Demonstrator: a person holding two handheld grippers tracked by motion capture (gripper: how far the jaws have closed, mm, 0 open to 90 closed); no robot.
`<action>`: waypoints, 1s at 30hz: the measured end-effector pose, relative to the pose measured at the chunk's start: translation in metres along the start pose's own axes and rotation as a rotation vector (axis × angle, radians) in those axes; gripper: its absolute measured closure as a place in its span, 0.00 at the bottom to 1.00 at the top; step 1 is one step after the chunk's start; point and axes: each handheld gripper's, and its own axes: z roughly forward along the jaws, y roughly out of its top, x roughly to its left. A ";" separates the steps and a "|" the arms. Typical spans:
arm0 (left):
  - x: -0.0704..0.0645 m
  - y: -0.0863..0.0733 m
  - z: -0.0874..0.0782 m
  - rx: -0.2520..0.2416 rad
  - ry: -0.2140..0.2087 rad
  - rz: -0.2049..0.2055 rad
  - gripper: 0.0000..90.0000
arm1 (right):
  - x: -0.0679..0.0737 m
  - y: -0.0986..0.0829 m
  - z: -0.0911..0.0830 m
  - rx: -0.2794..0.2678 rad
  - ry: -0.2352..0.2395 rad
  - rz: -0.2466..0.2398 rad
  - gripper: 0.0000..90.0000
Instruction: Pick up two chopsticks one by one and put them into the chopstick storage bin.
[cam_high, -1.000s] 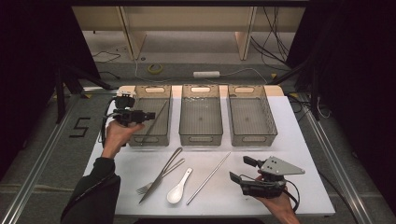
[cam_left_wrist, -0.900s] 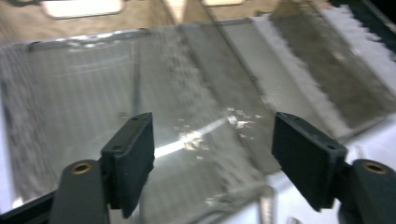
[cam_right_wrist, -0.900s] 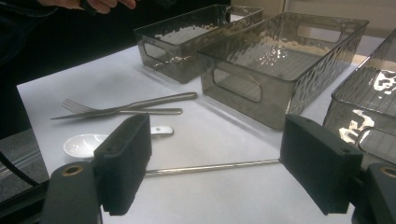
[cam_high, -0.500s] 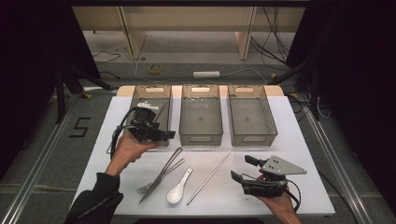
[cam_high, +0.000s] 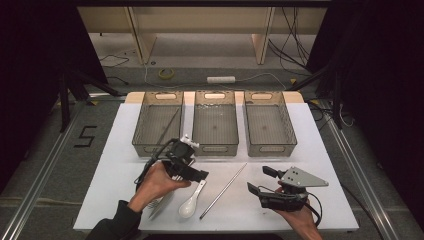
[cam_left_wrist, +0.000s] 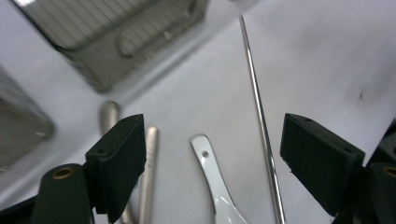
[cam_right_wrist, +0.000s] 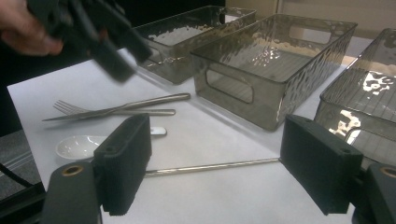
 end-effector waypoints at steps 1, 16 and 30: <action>-0.003 -0.002 0.004 0.007 0.000 0.006 0.25 | 0.000 0.000 0.000 0.000 -0.001 0.000 0.29; -0.032 -0.012 0.036 0.139 -0.020 0.069 0.38 | -0.001 0.000 0.000 0.004 -0.002 0.000 0.28; -0.050 -0.011 0.060 0.246 -0.022 0.147 0.58 | -0.001 0.000 0.000 0.009 0.000 0.001 0.28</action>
